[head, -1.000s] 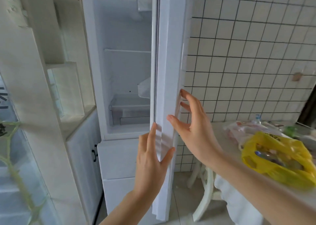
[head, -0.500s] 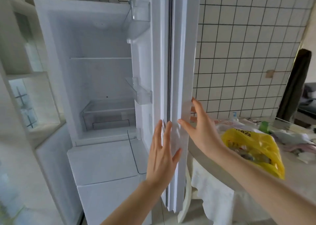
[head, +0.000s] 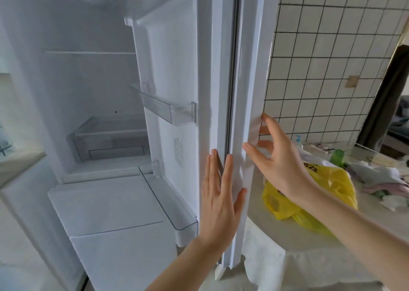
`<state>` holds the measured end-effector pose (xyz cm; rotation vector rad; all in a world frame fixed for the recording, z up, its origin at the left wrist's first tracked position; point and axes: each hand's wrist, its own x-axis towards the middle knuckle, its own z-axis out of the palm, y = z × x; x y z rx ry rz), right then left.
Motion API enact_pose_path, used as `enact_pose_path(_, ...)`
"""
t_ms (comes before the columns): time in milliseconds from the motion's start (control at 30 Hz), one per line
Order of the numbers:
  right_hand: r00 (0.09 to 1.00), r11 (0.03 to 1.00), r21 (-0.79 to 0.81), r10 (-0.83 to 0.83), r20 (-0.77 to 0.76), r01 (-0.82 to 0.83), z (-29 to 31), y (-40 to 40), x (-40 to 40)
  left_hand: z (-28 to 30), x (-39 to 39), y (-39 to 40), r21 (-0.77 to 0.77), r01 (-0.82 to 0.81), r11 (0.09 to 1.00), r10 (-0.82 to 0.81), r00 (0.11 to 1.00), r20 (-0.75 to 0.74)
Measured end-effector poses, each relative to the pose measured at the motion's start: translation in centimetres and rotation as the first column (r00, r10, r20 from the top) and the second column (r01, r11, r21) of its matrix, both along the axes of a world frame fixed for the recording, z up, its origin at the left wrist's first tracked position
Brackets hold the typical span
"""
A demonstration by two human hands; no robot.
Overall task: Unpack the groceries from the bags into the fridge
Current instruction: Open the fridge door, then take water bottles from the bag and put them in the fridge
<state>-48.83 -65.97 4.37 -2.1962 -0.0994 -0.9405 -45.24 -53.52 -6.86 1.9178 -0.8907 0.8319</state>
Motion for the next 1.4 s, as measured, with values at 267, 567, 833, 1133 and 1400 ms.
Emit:
enact_pose_path(267, 0.994, 0.994, -0.025, 0.105, -0.011, -0.105, -0.6, -3.0, 1.3, 0.1, 0.4, -2.6, 0.025, -0.108, 0.994, 0.107, 0.994, 0.034)
enact_pose_path(567, 0.955, 0.955, 0.077, 0.290, -0.059, -0.286, -0.6, -6.3, -0.1, 0.2, -0.7, -5.3, 0.014, -0.236, 0.972, 0.236, 0.970, -0.062)
enact_pose_path(833, 0.913, 0.924, 0.092, 0.382, -0.140, -0.372, -2.5, -12.7, -3.7, -2.9, -3.9, -9.3, 0.020, -0.380, 0.925, 0.379, 0.914, -0.143)
enact_pose_path(1133, 0.920, 0.954, 0.139, 0.294, -0.260, -0.265, -8.5, -23.1, -7.8, -6.7, -8.2, -17.0, 0.076, -0.316, 0.946, 0.325, 0.928, -0.185)
enact_pose_path(1400, 0.910, 0.986, 0.135, 0.141, -0.391, -0.095, -15.6, -32.0, -8.3, -9.6, -8.0, -24.6, 0.214, -0.148, 0.966, 0.208, 0.933, -0.294)
